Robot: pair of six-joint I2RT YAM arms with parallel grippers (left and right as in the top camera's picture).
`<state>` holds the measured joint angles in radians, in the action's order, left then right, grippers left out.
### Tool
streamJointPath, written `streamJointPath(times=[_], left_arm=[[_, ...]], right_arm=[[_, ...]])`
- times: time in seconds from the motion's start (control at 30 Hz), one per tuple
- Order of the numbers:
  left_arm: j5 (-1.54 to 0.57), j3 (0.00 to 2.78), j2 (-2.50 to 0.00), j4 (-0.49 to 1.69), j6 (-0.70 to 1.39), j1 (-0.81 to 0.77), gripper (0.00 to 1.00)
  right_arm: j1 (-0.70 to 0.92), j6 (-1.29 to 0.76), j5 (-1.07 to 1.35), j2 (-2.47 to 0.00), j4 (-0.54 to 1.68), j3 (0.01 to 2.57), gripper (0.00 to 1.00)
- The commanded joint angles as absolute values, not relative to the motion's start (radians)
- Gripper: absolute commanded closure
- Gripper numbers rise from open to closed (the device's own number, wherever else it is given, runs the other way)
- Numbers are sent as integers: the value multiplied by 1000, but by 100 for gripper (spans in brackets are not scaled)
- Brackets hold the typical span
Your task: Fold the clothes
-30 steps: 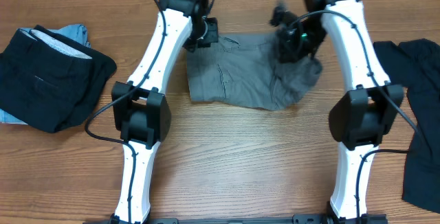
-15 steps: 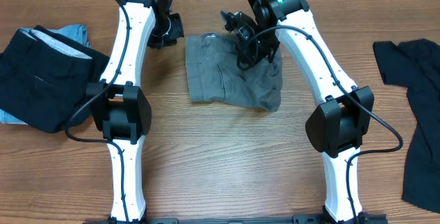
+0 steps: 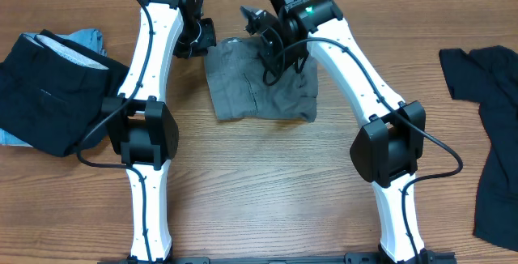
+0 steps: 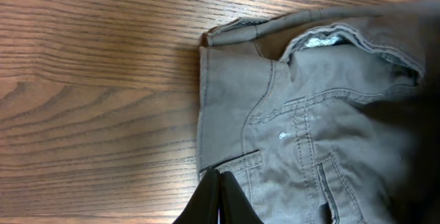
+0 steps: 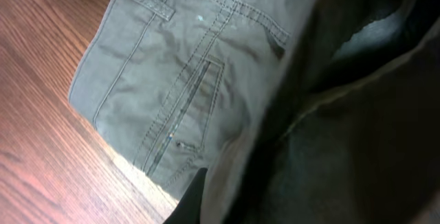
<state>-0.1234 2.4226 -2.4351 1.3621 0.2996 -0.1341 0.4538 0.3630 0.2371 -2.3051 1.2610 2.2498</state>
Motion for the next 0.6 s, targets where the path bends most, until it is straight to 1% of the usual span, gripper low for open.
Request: streamJointPath(times=[0.0, 0.07, 0.1, 0.23, 0.33, 0.4, 0.5, 0.57], left_arm=[[-131, 2449, -2420, 1361, 269, -138, 96], [-131, 2449, -2420, 1357, 269, -139, 96], [-131, 2449, -2420, 1357, 270, -139, 96], [-132, 2449, -2420, 1381, 269, -140, 96], [-136, 2449, -2420, 1380, 274, -166, 96], [-182, 2449, -2420, 1370, 277, -192, 96], [-238, 2449, -2420, 1330, 294, -239, 96], [-237, 2449, -2420, 1298, 320, -275, 96]], right_arm=[[461, 313, 249, -2314, 1236, 2232, 94], [461, 313, 248, -2314, 1235, 2232, 94], [461, 313, 247, -2314, 1235, 2232, 96], [455, 291, 247, -2311, 1259, 2249, 96], [420, 253, 247, -2296, 1304, 2320, 96], [390, 226, 244, -2273, 1324, 2353, 96], [341, 208, 244, -2241, 1346, 2365, 96], [304, 208, 244, -2222, 1369, 2365, 96]])
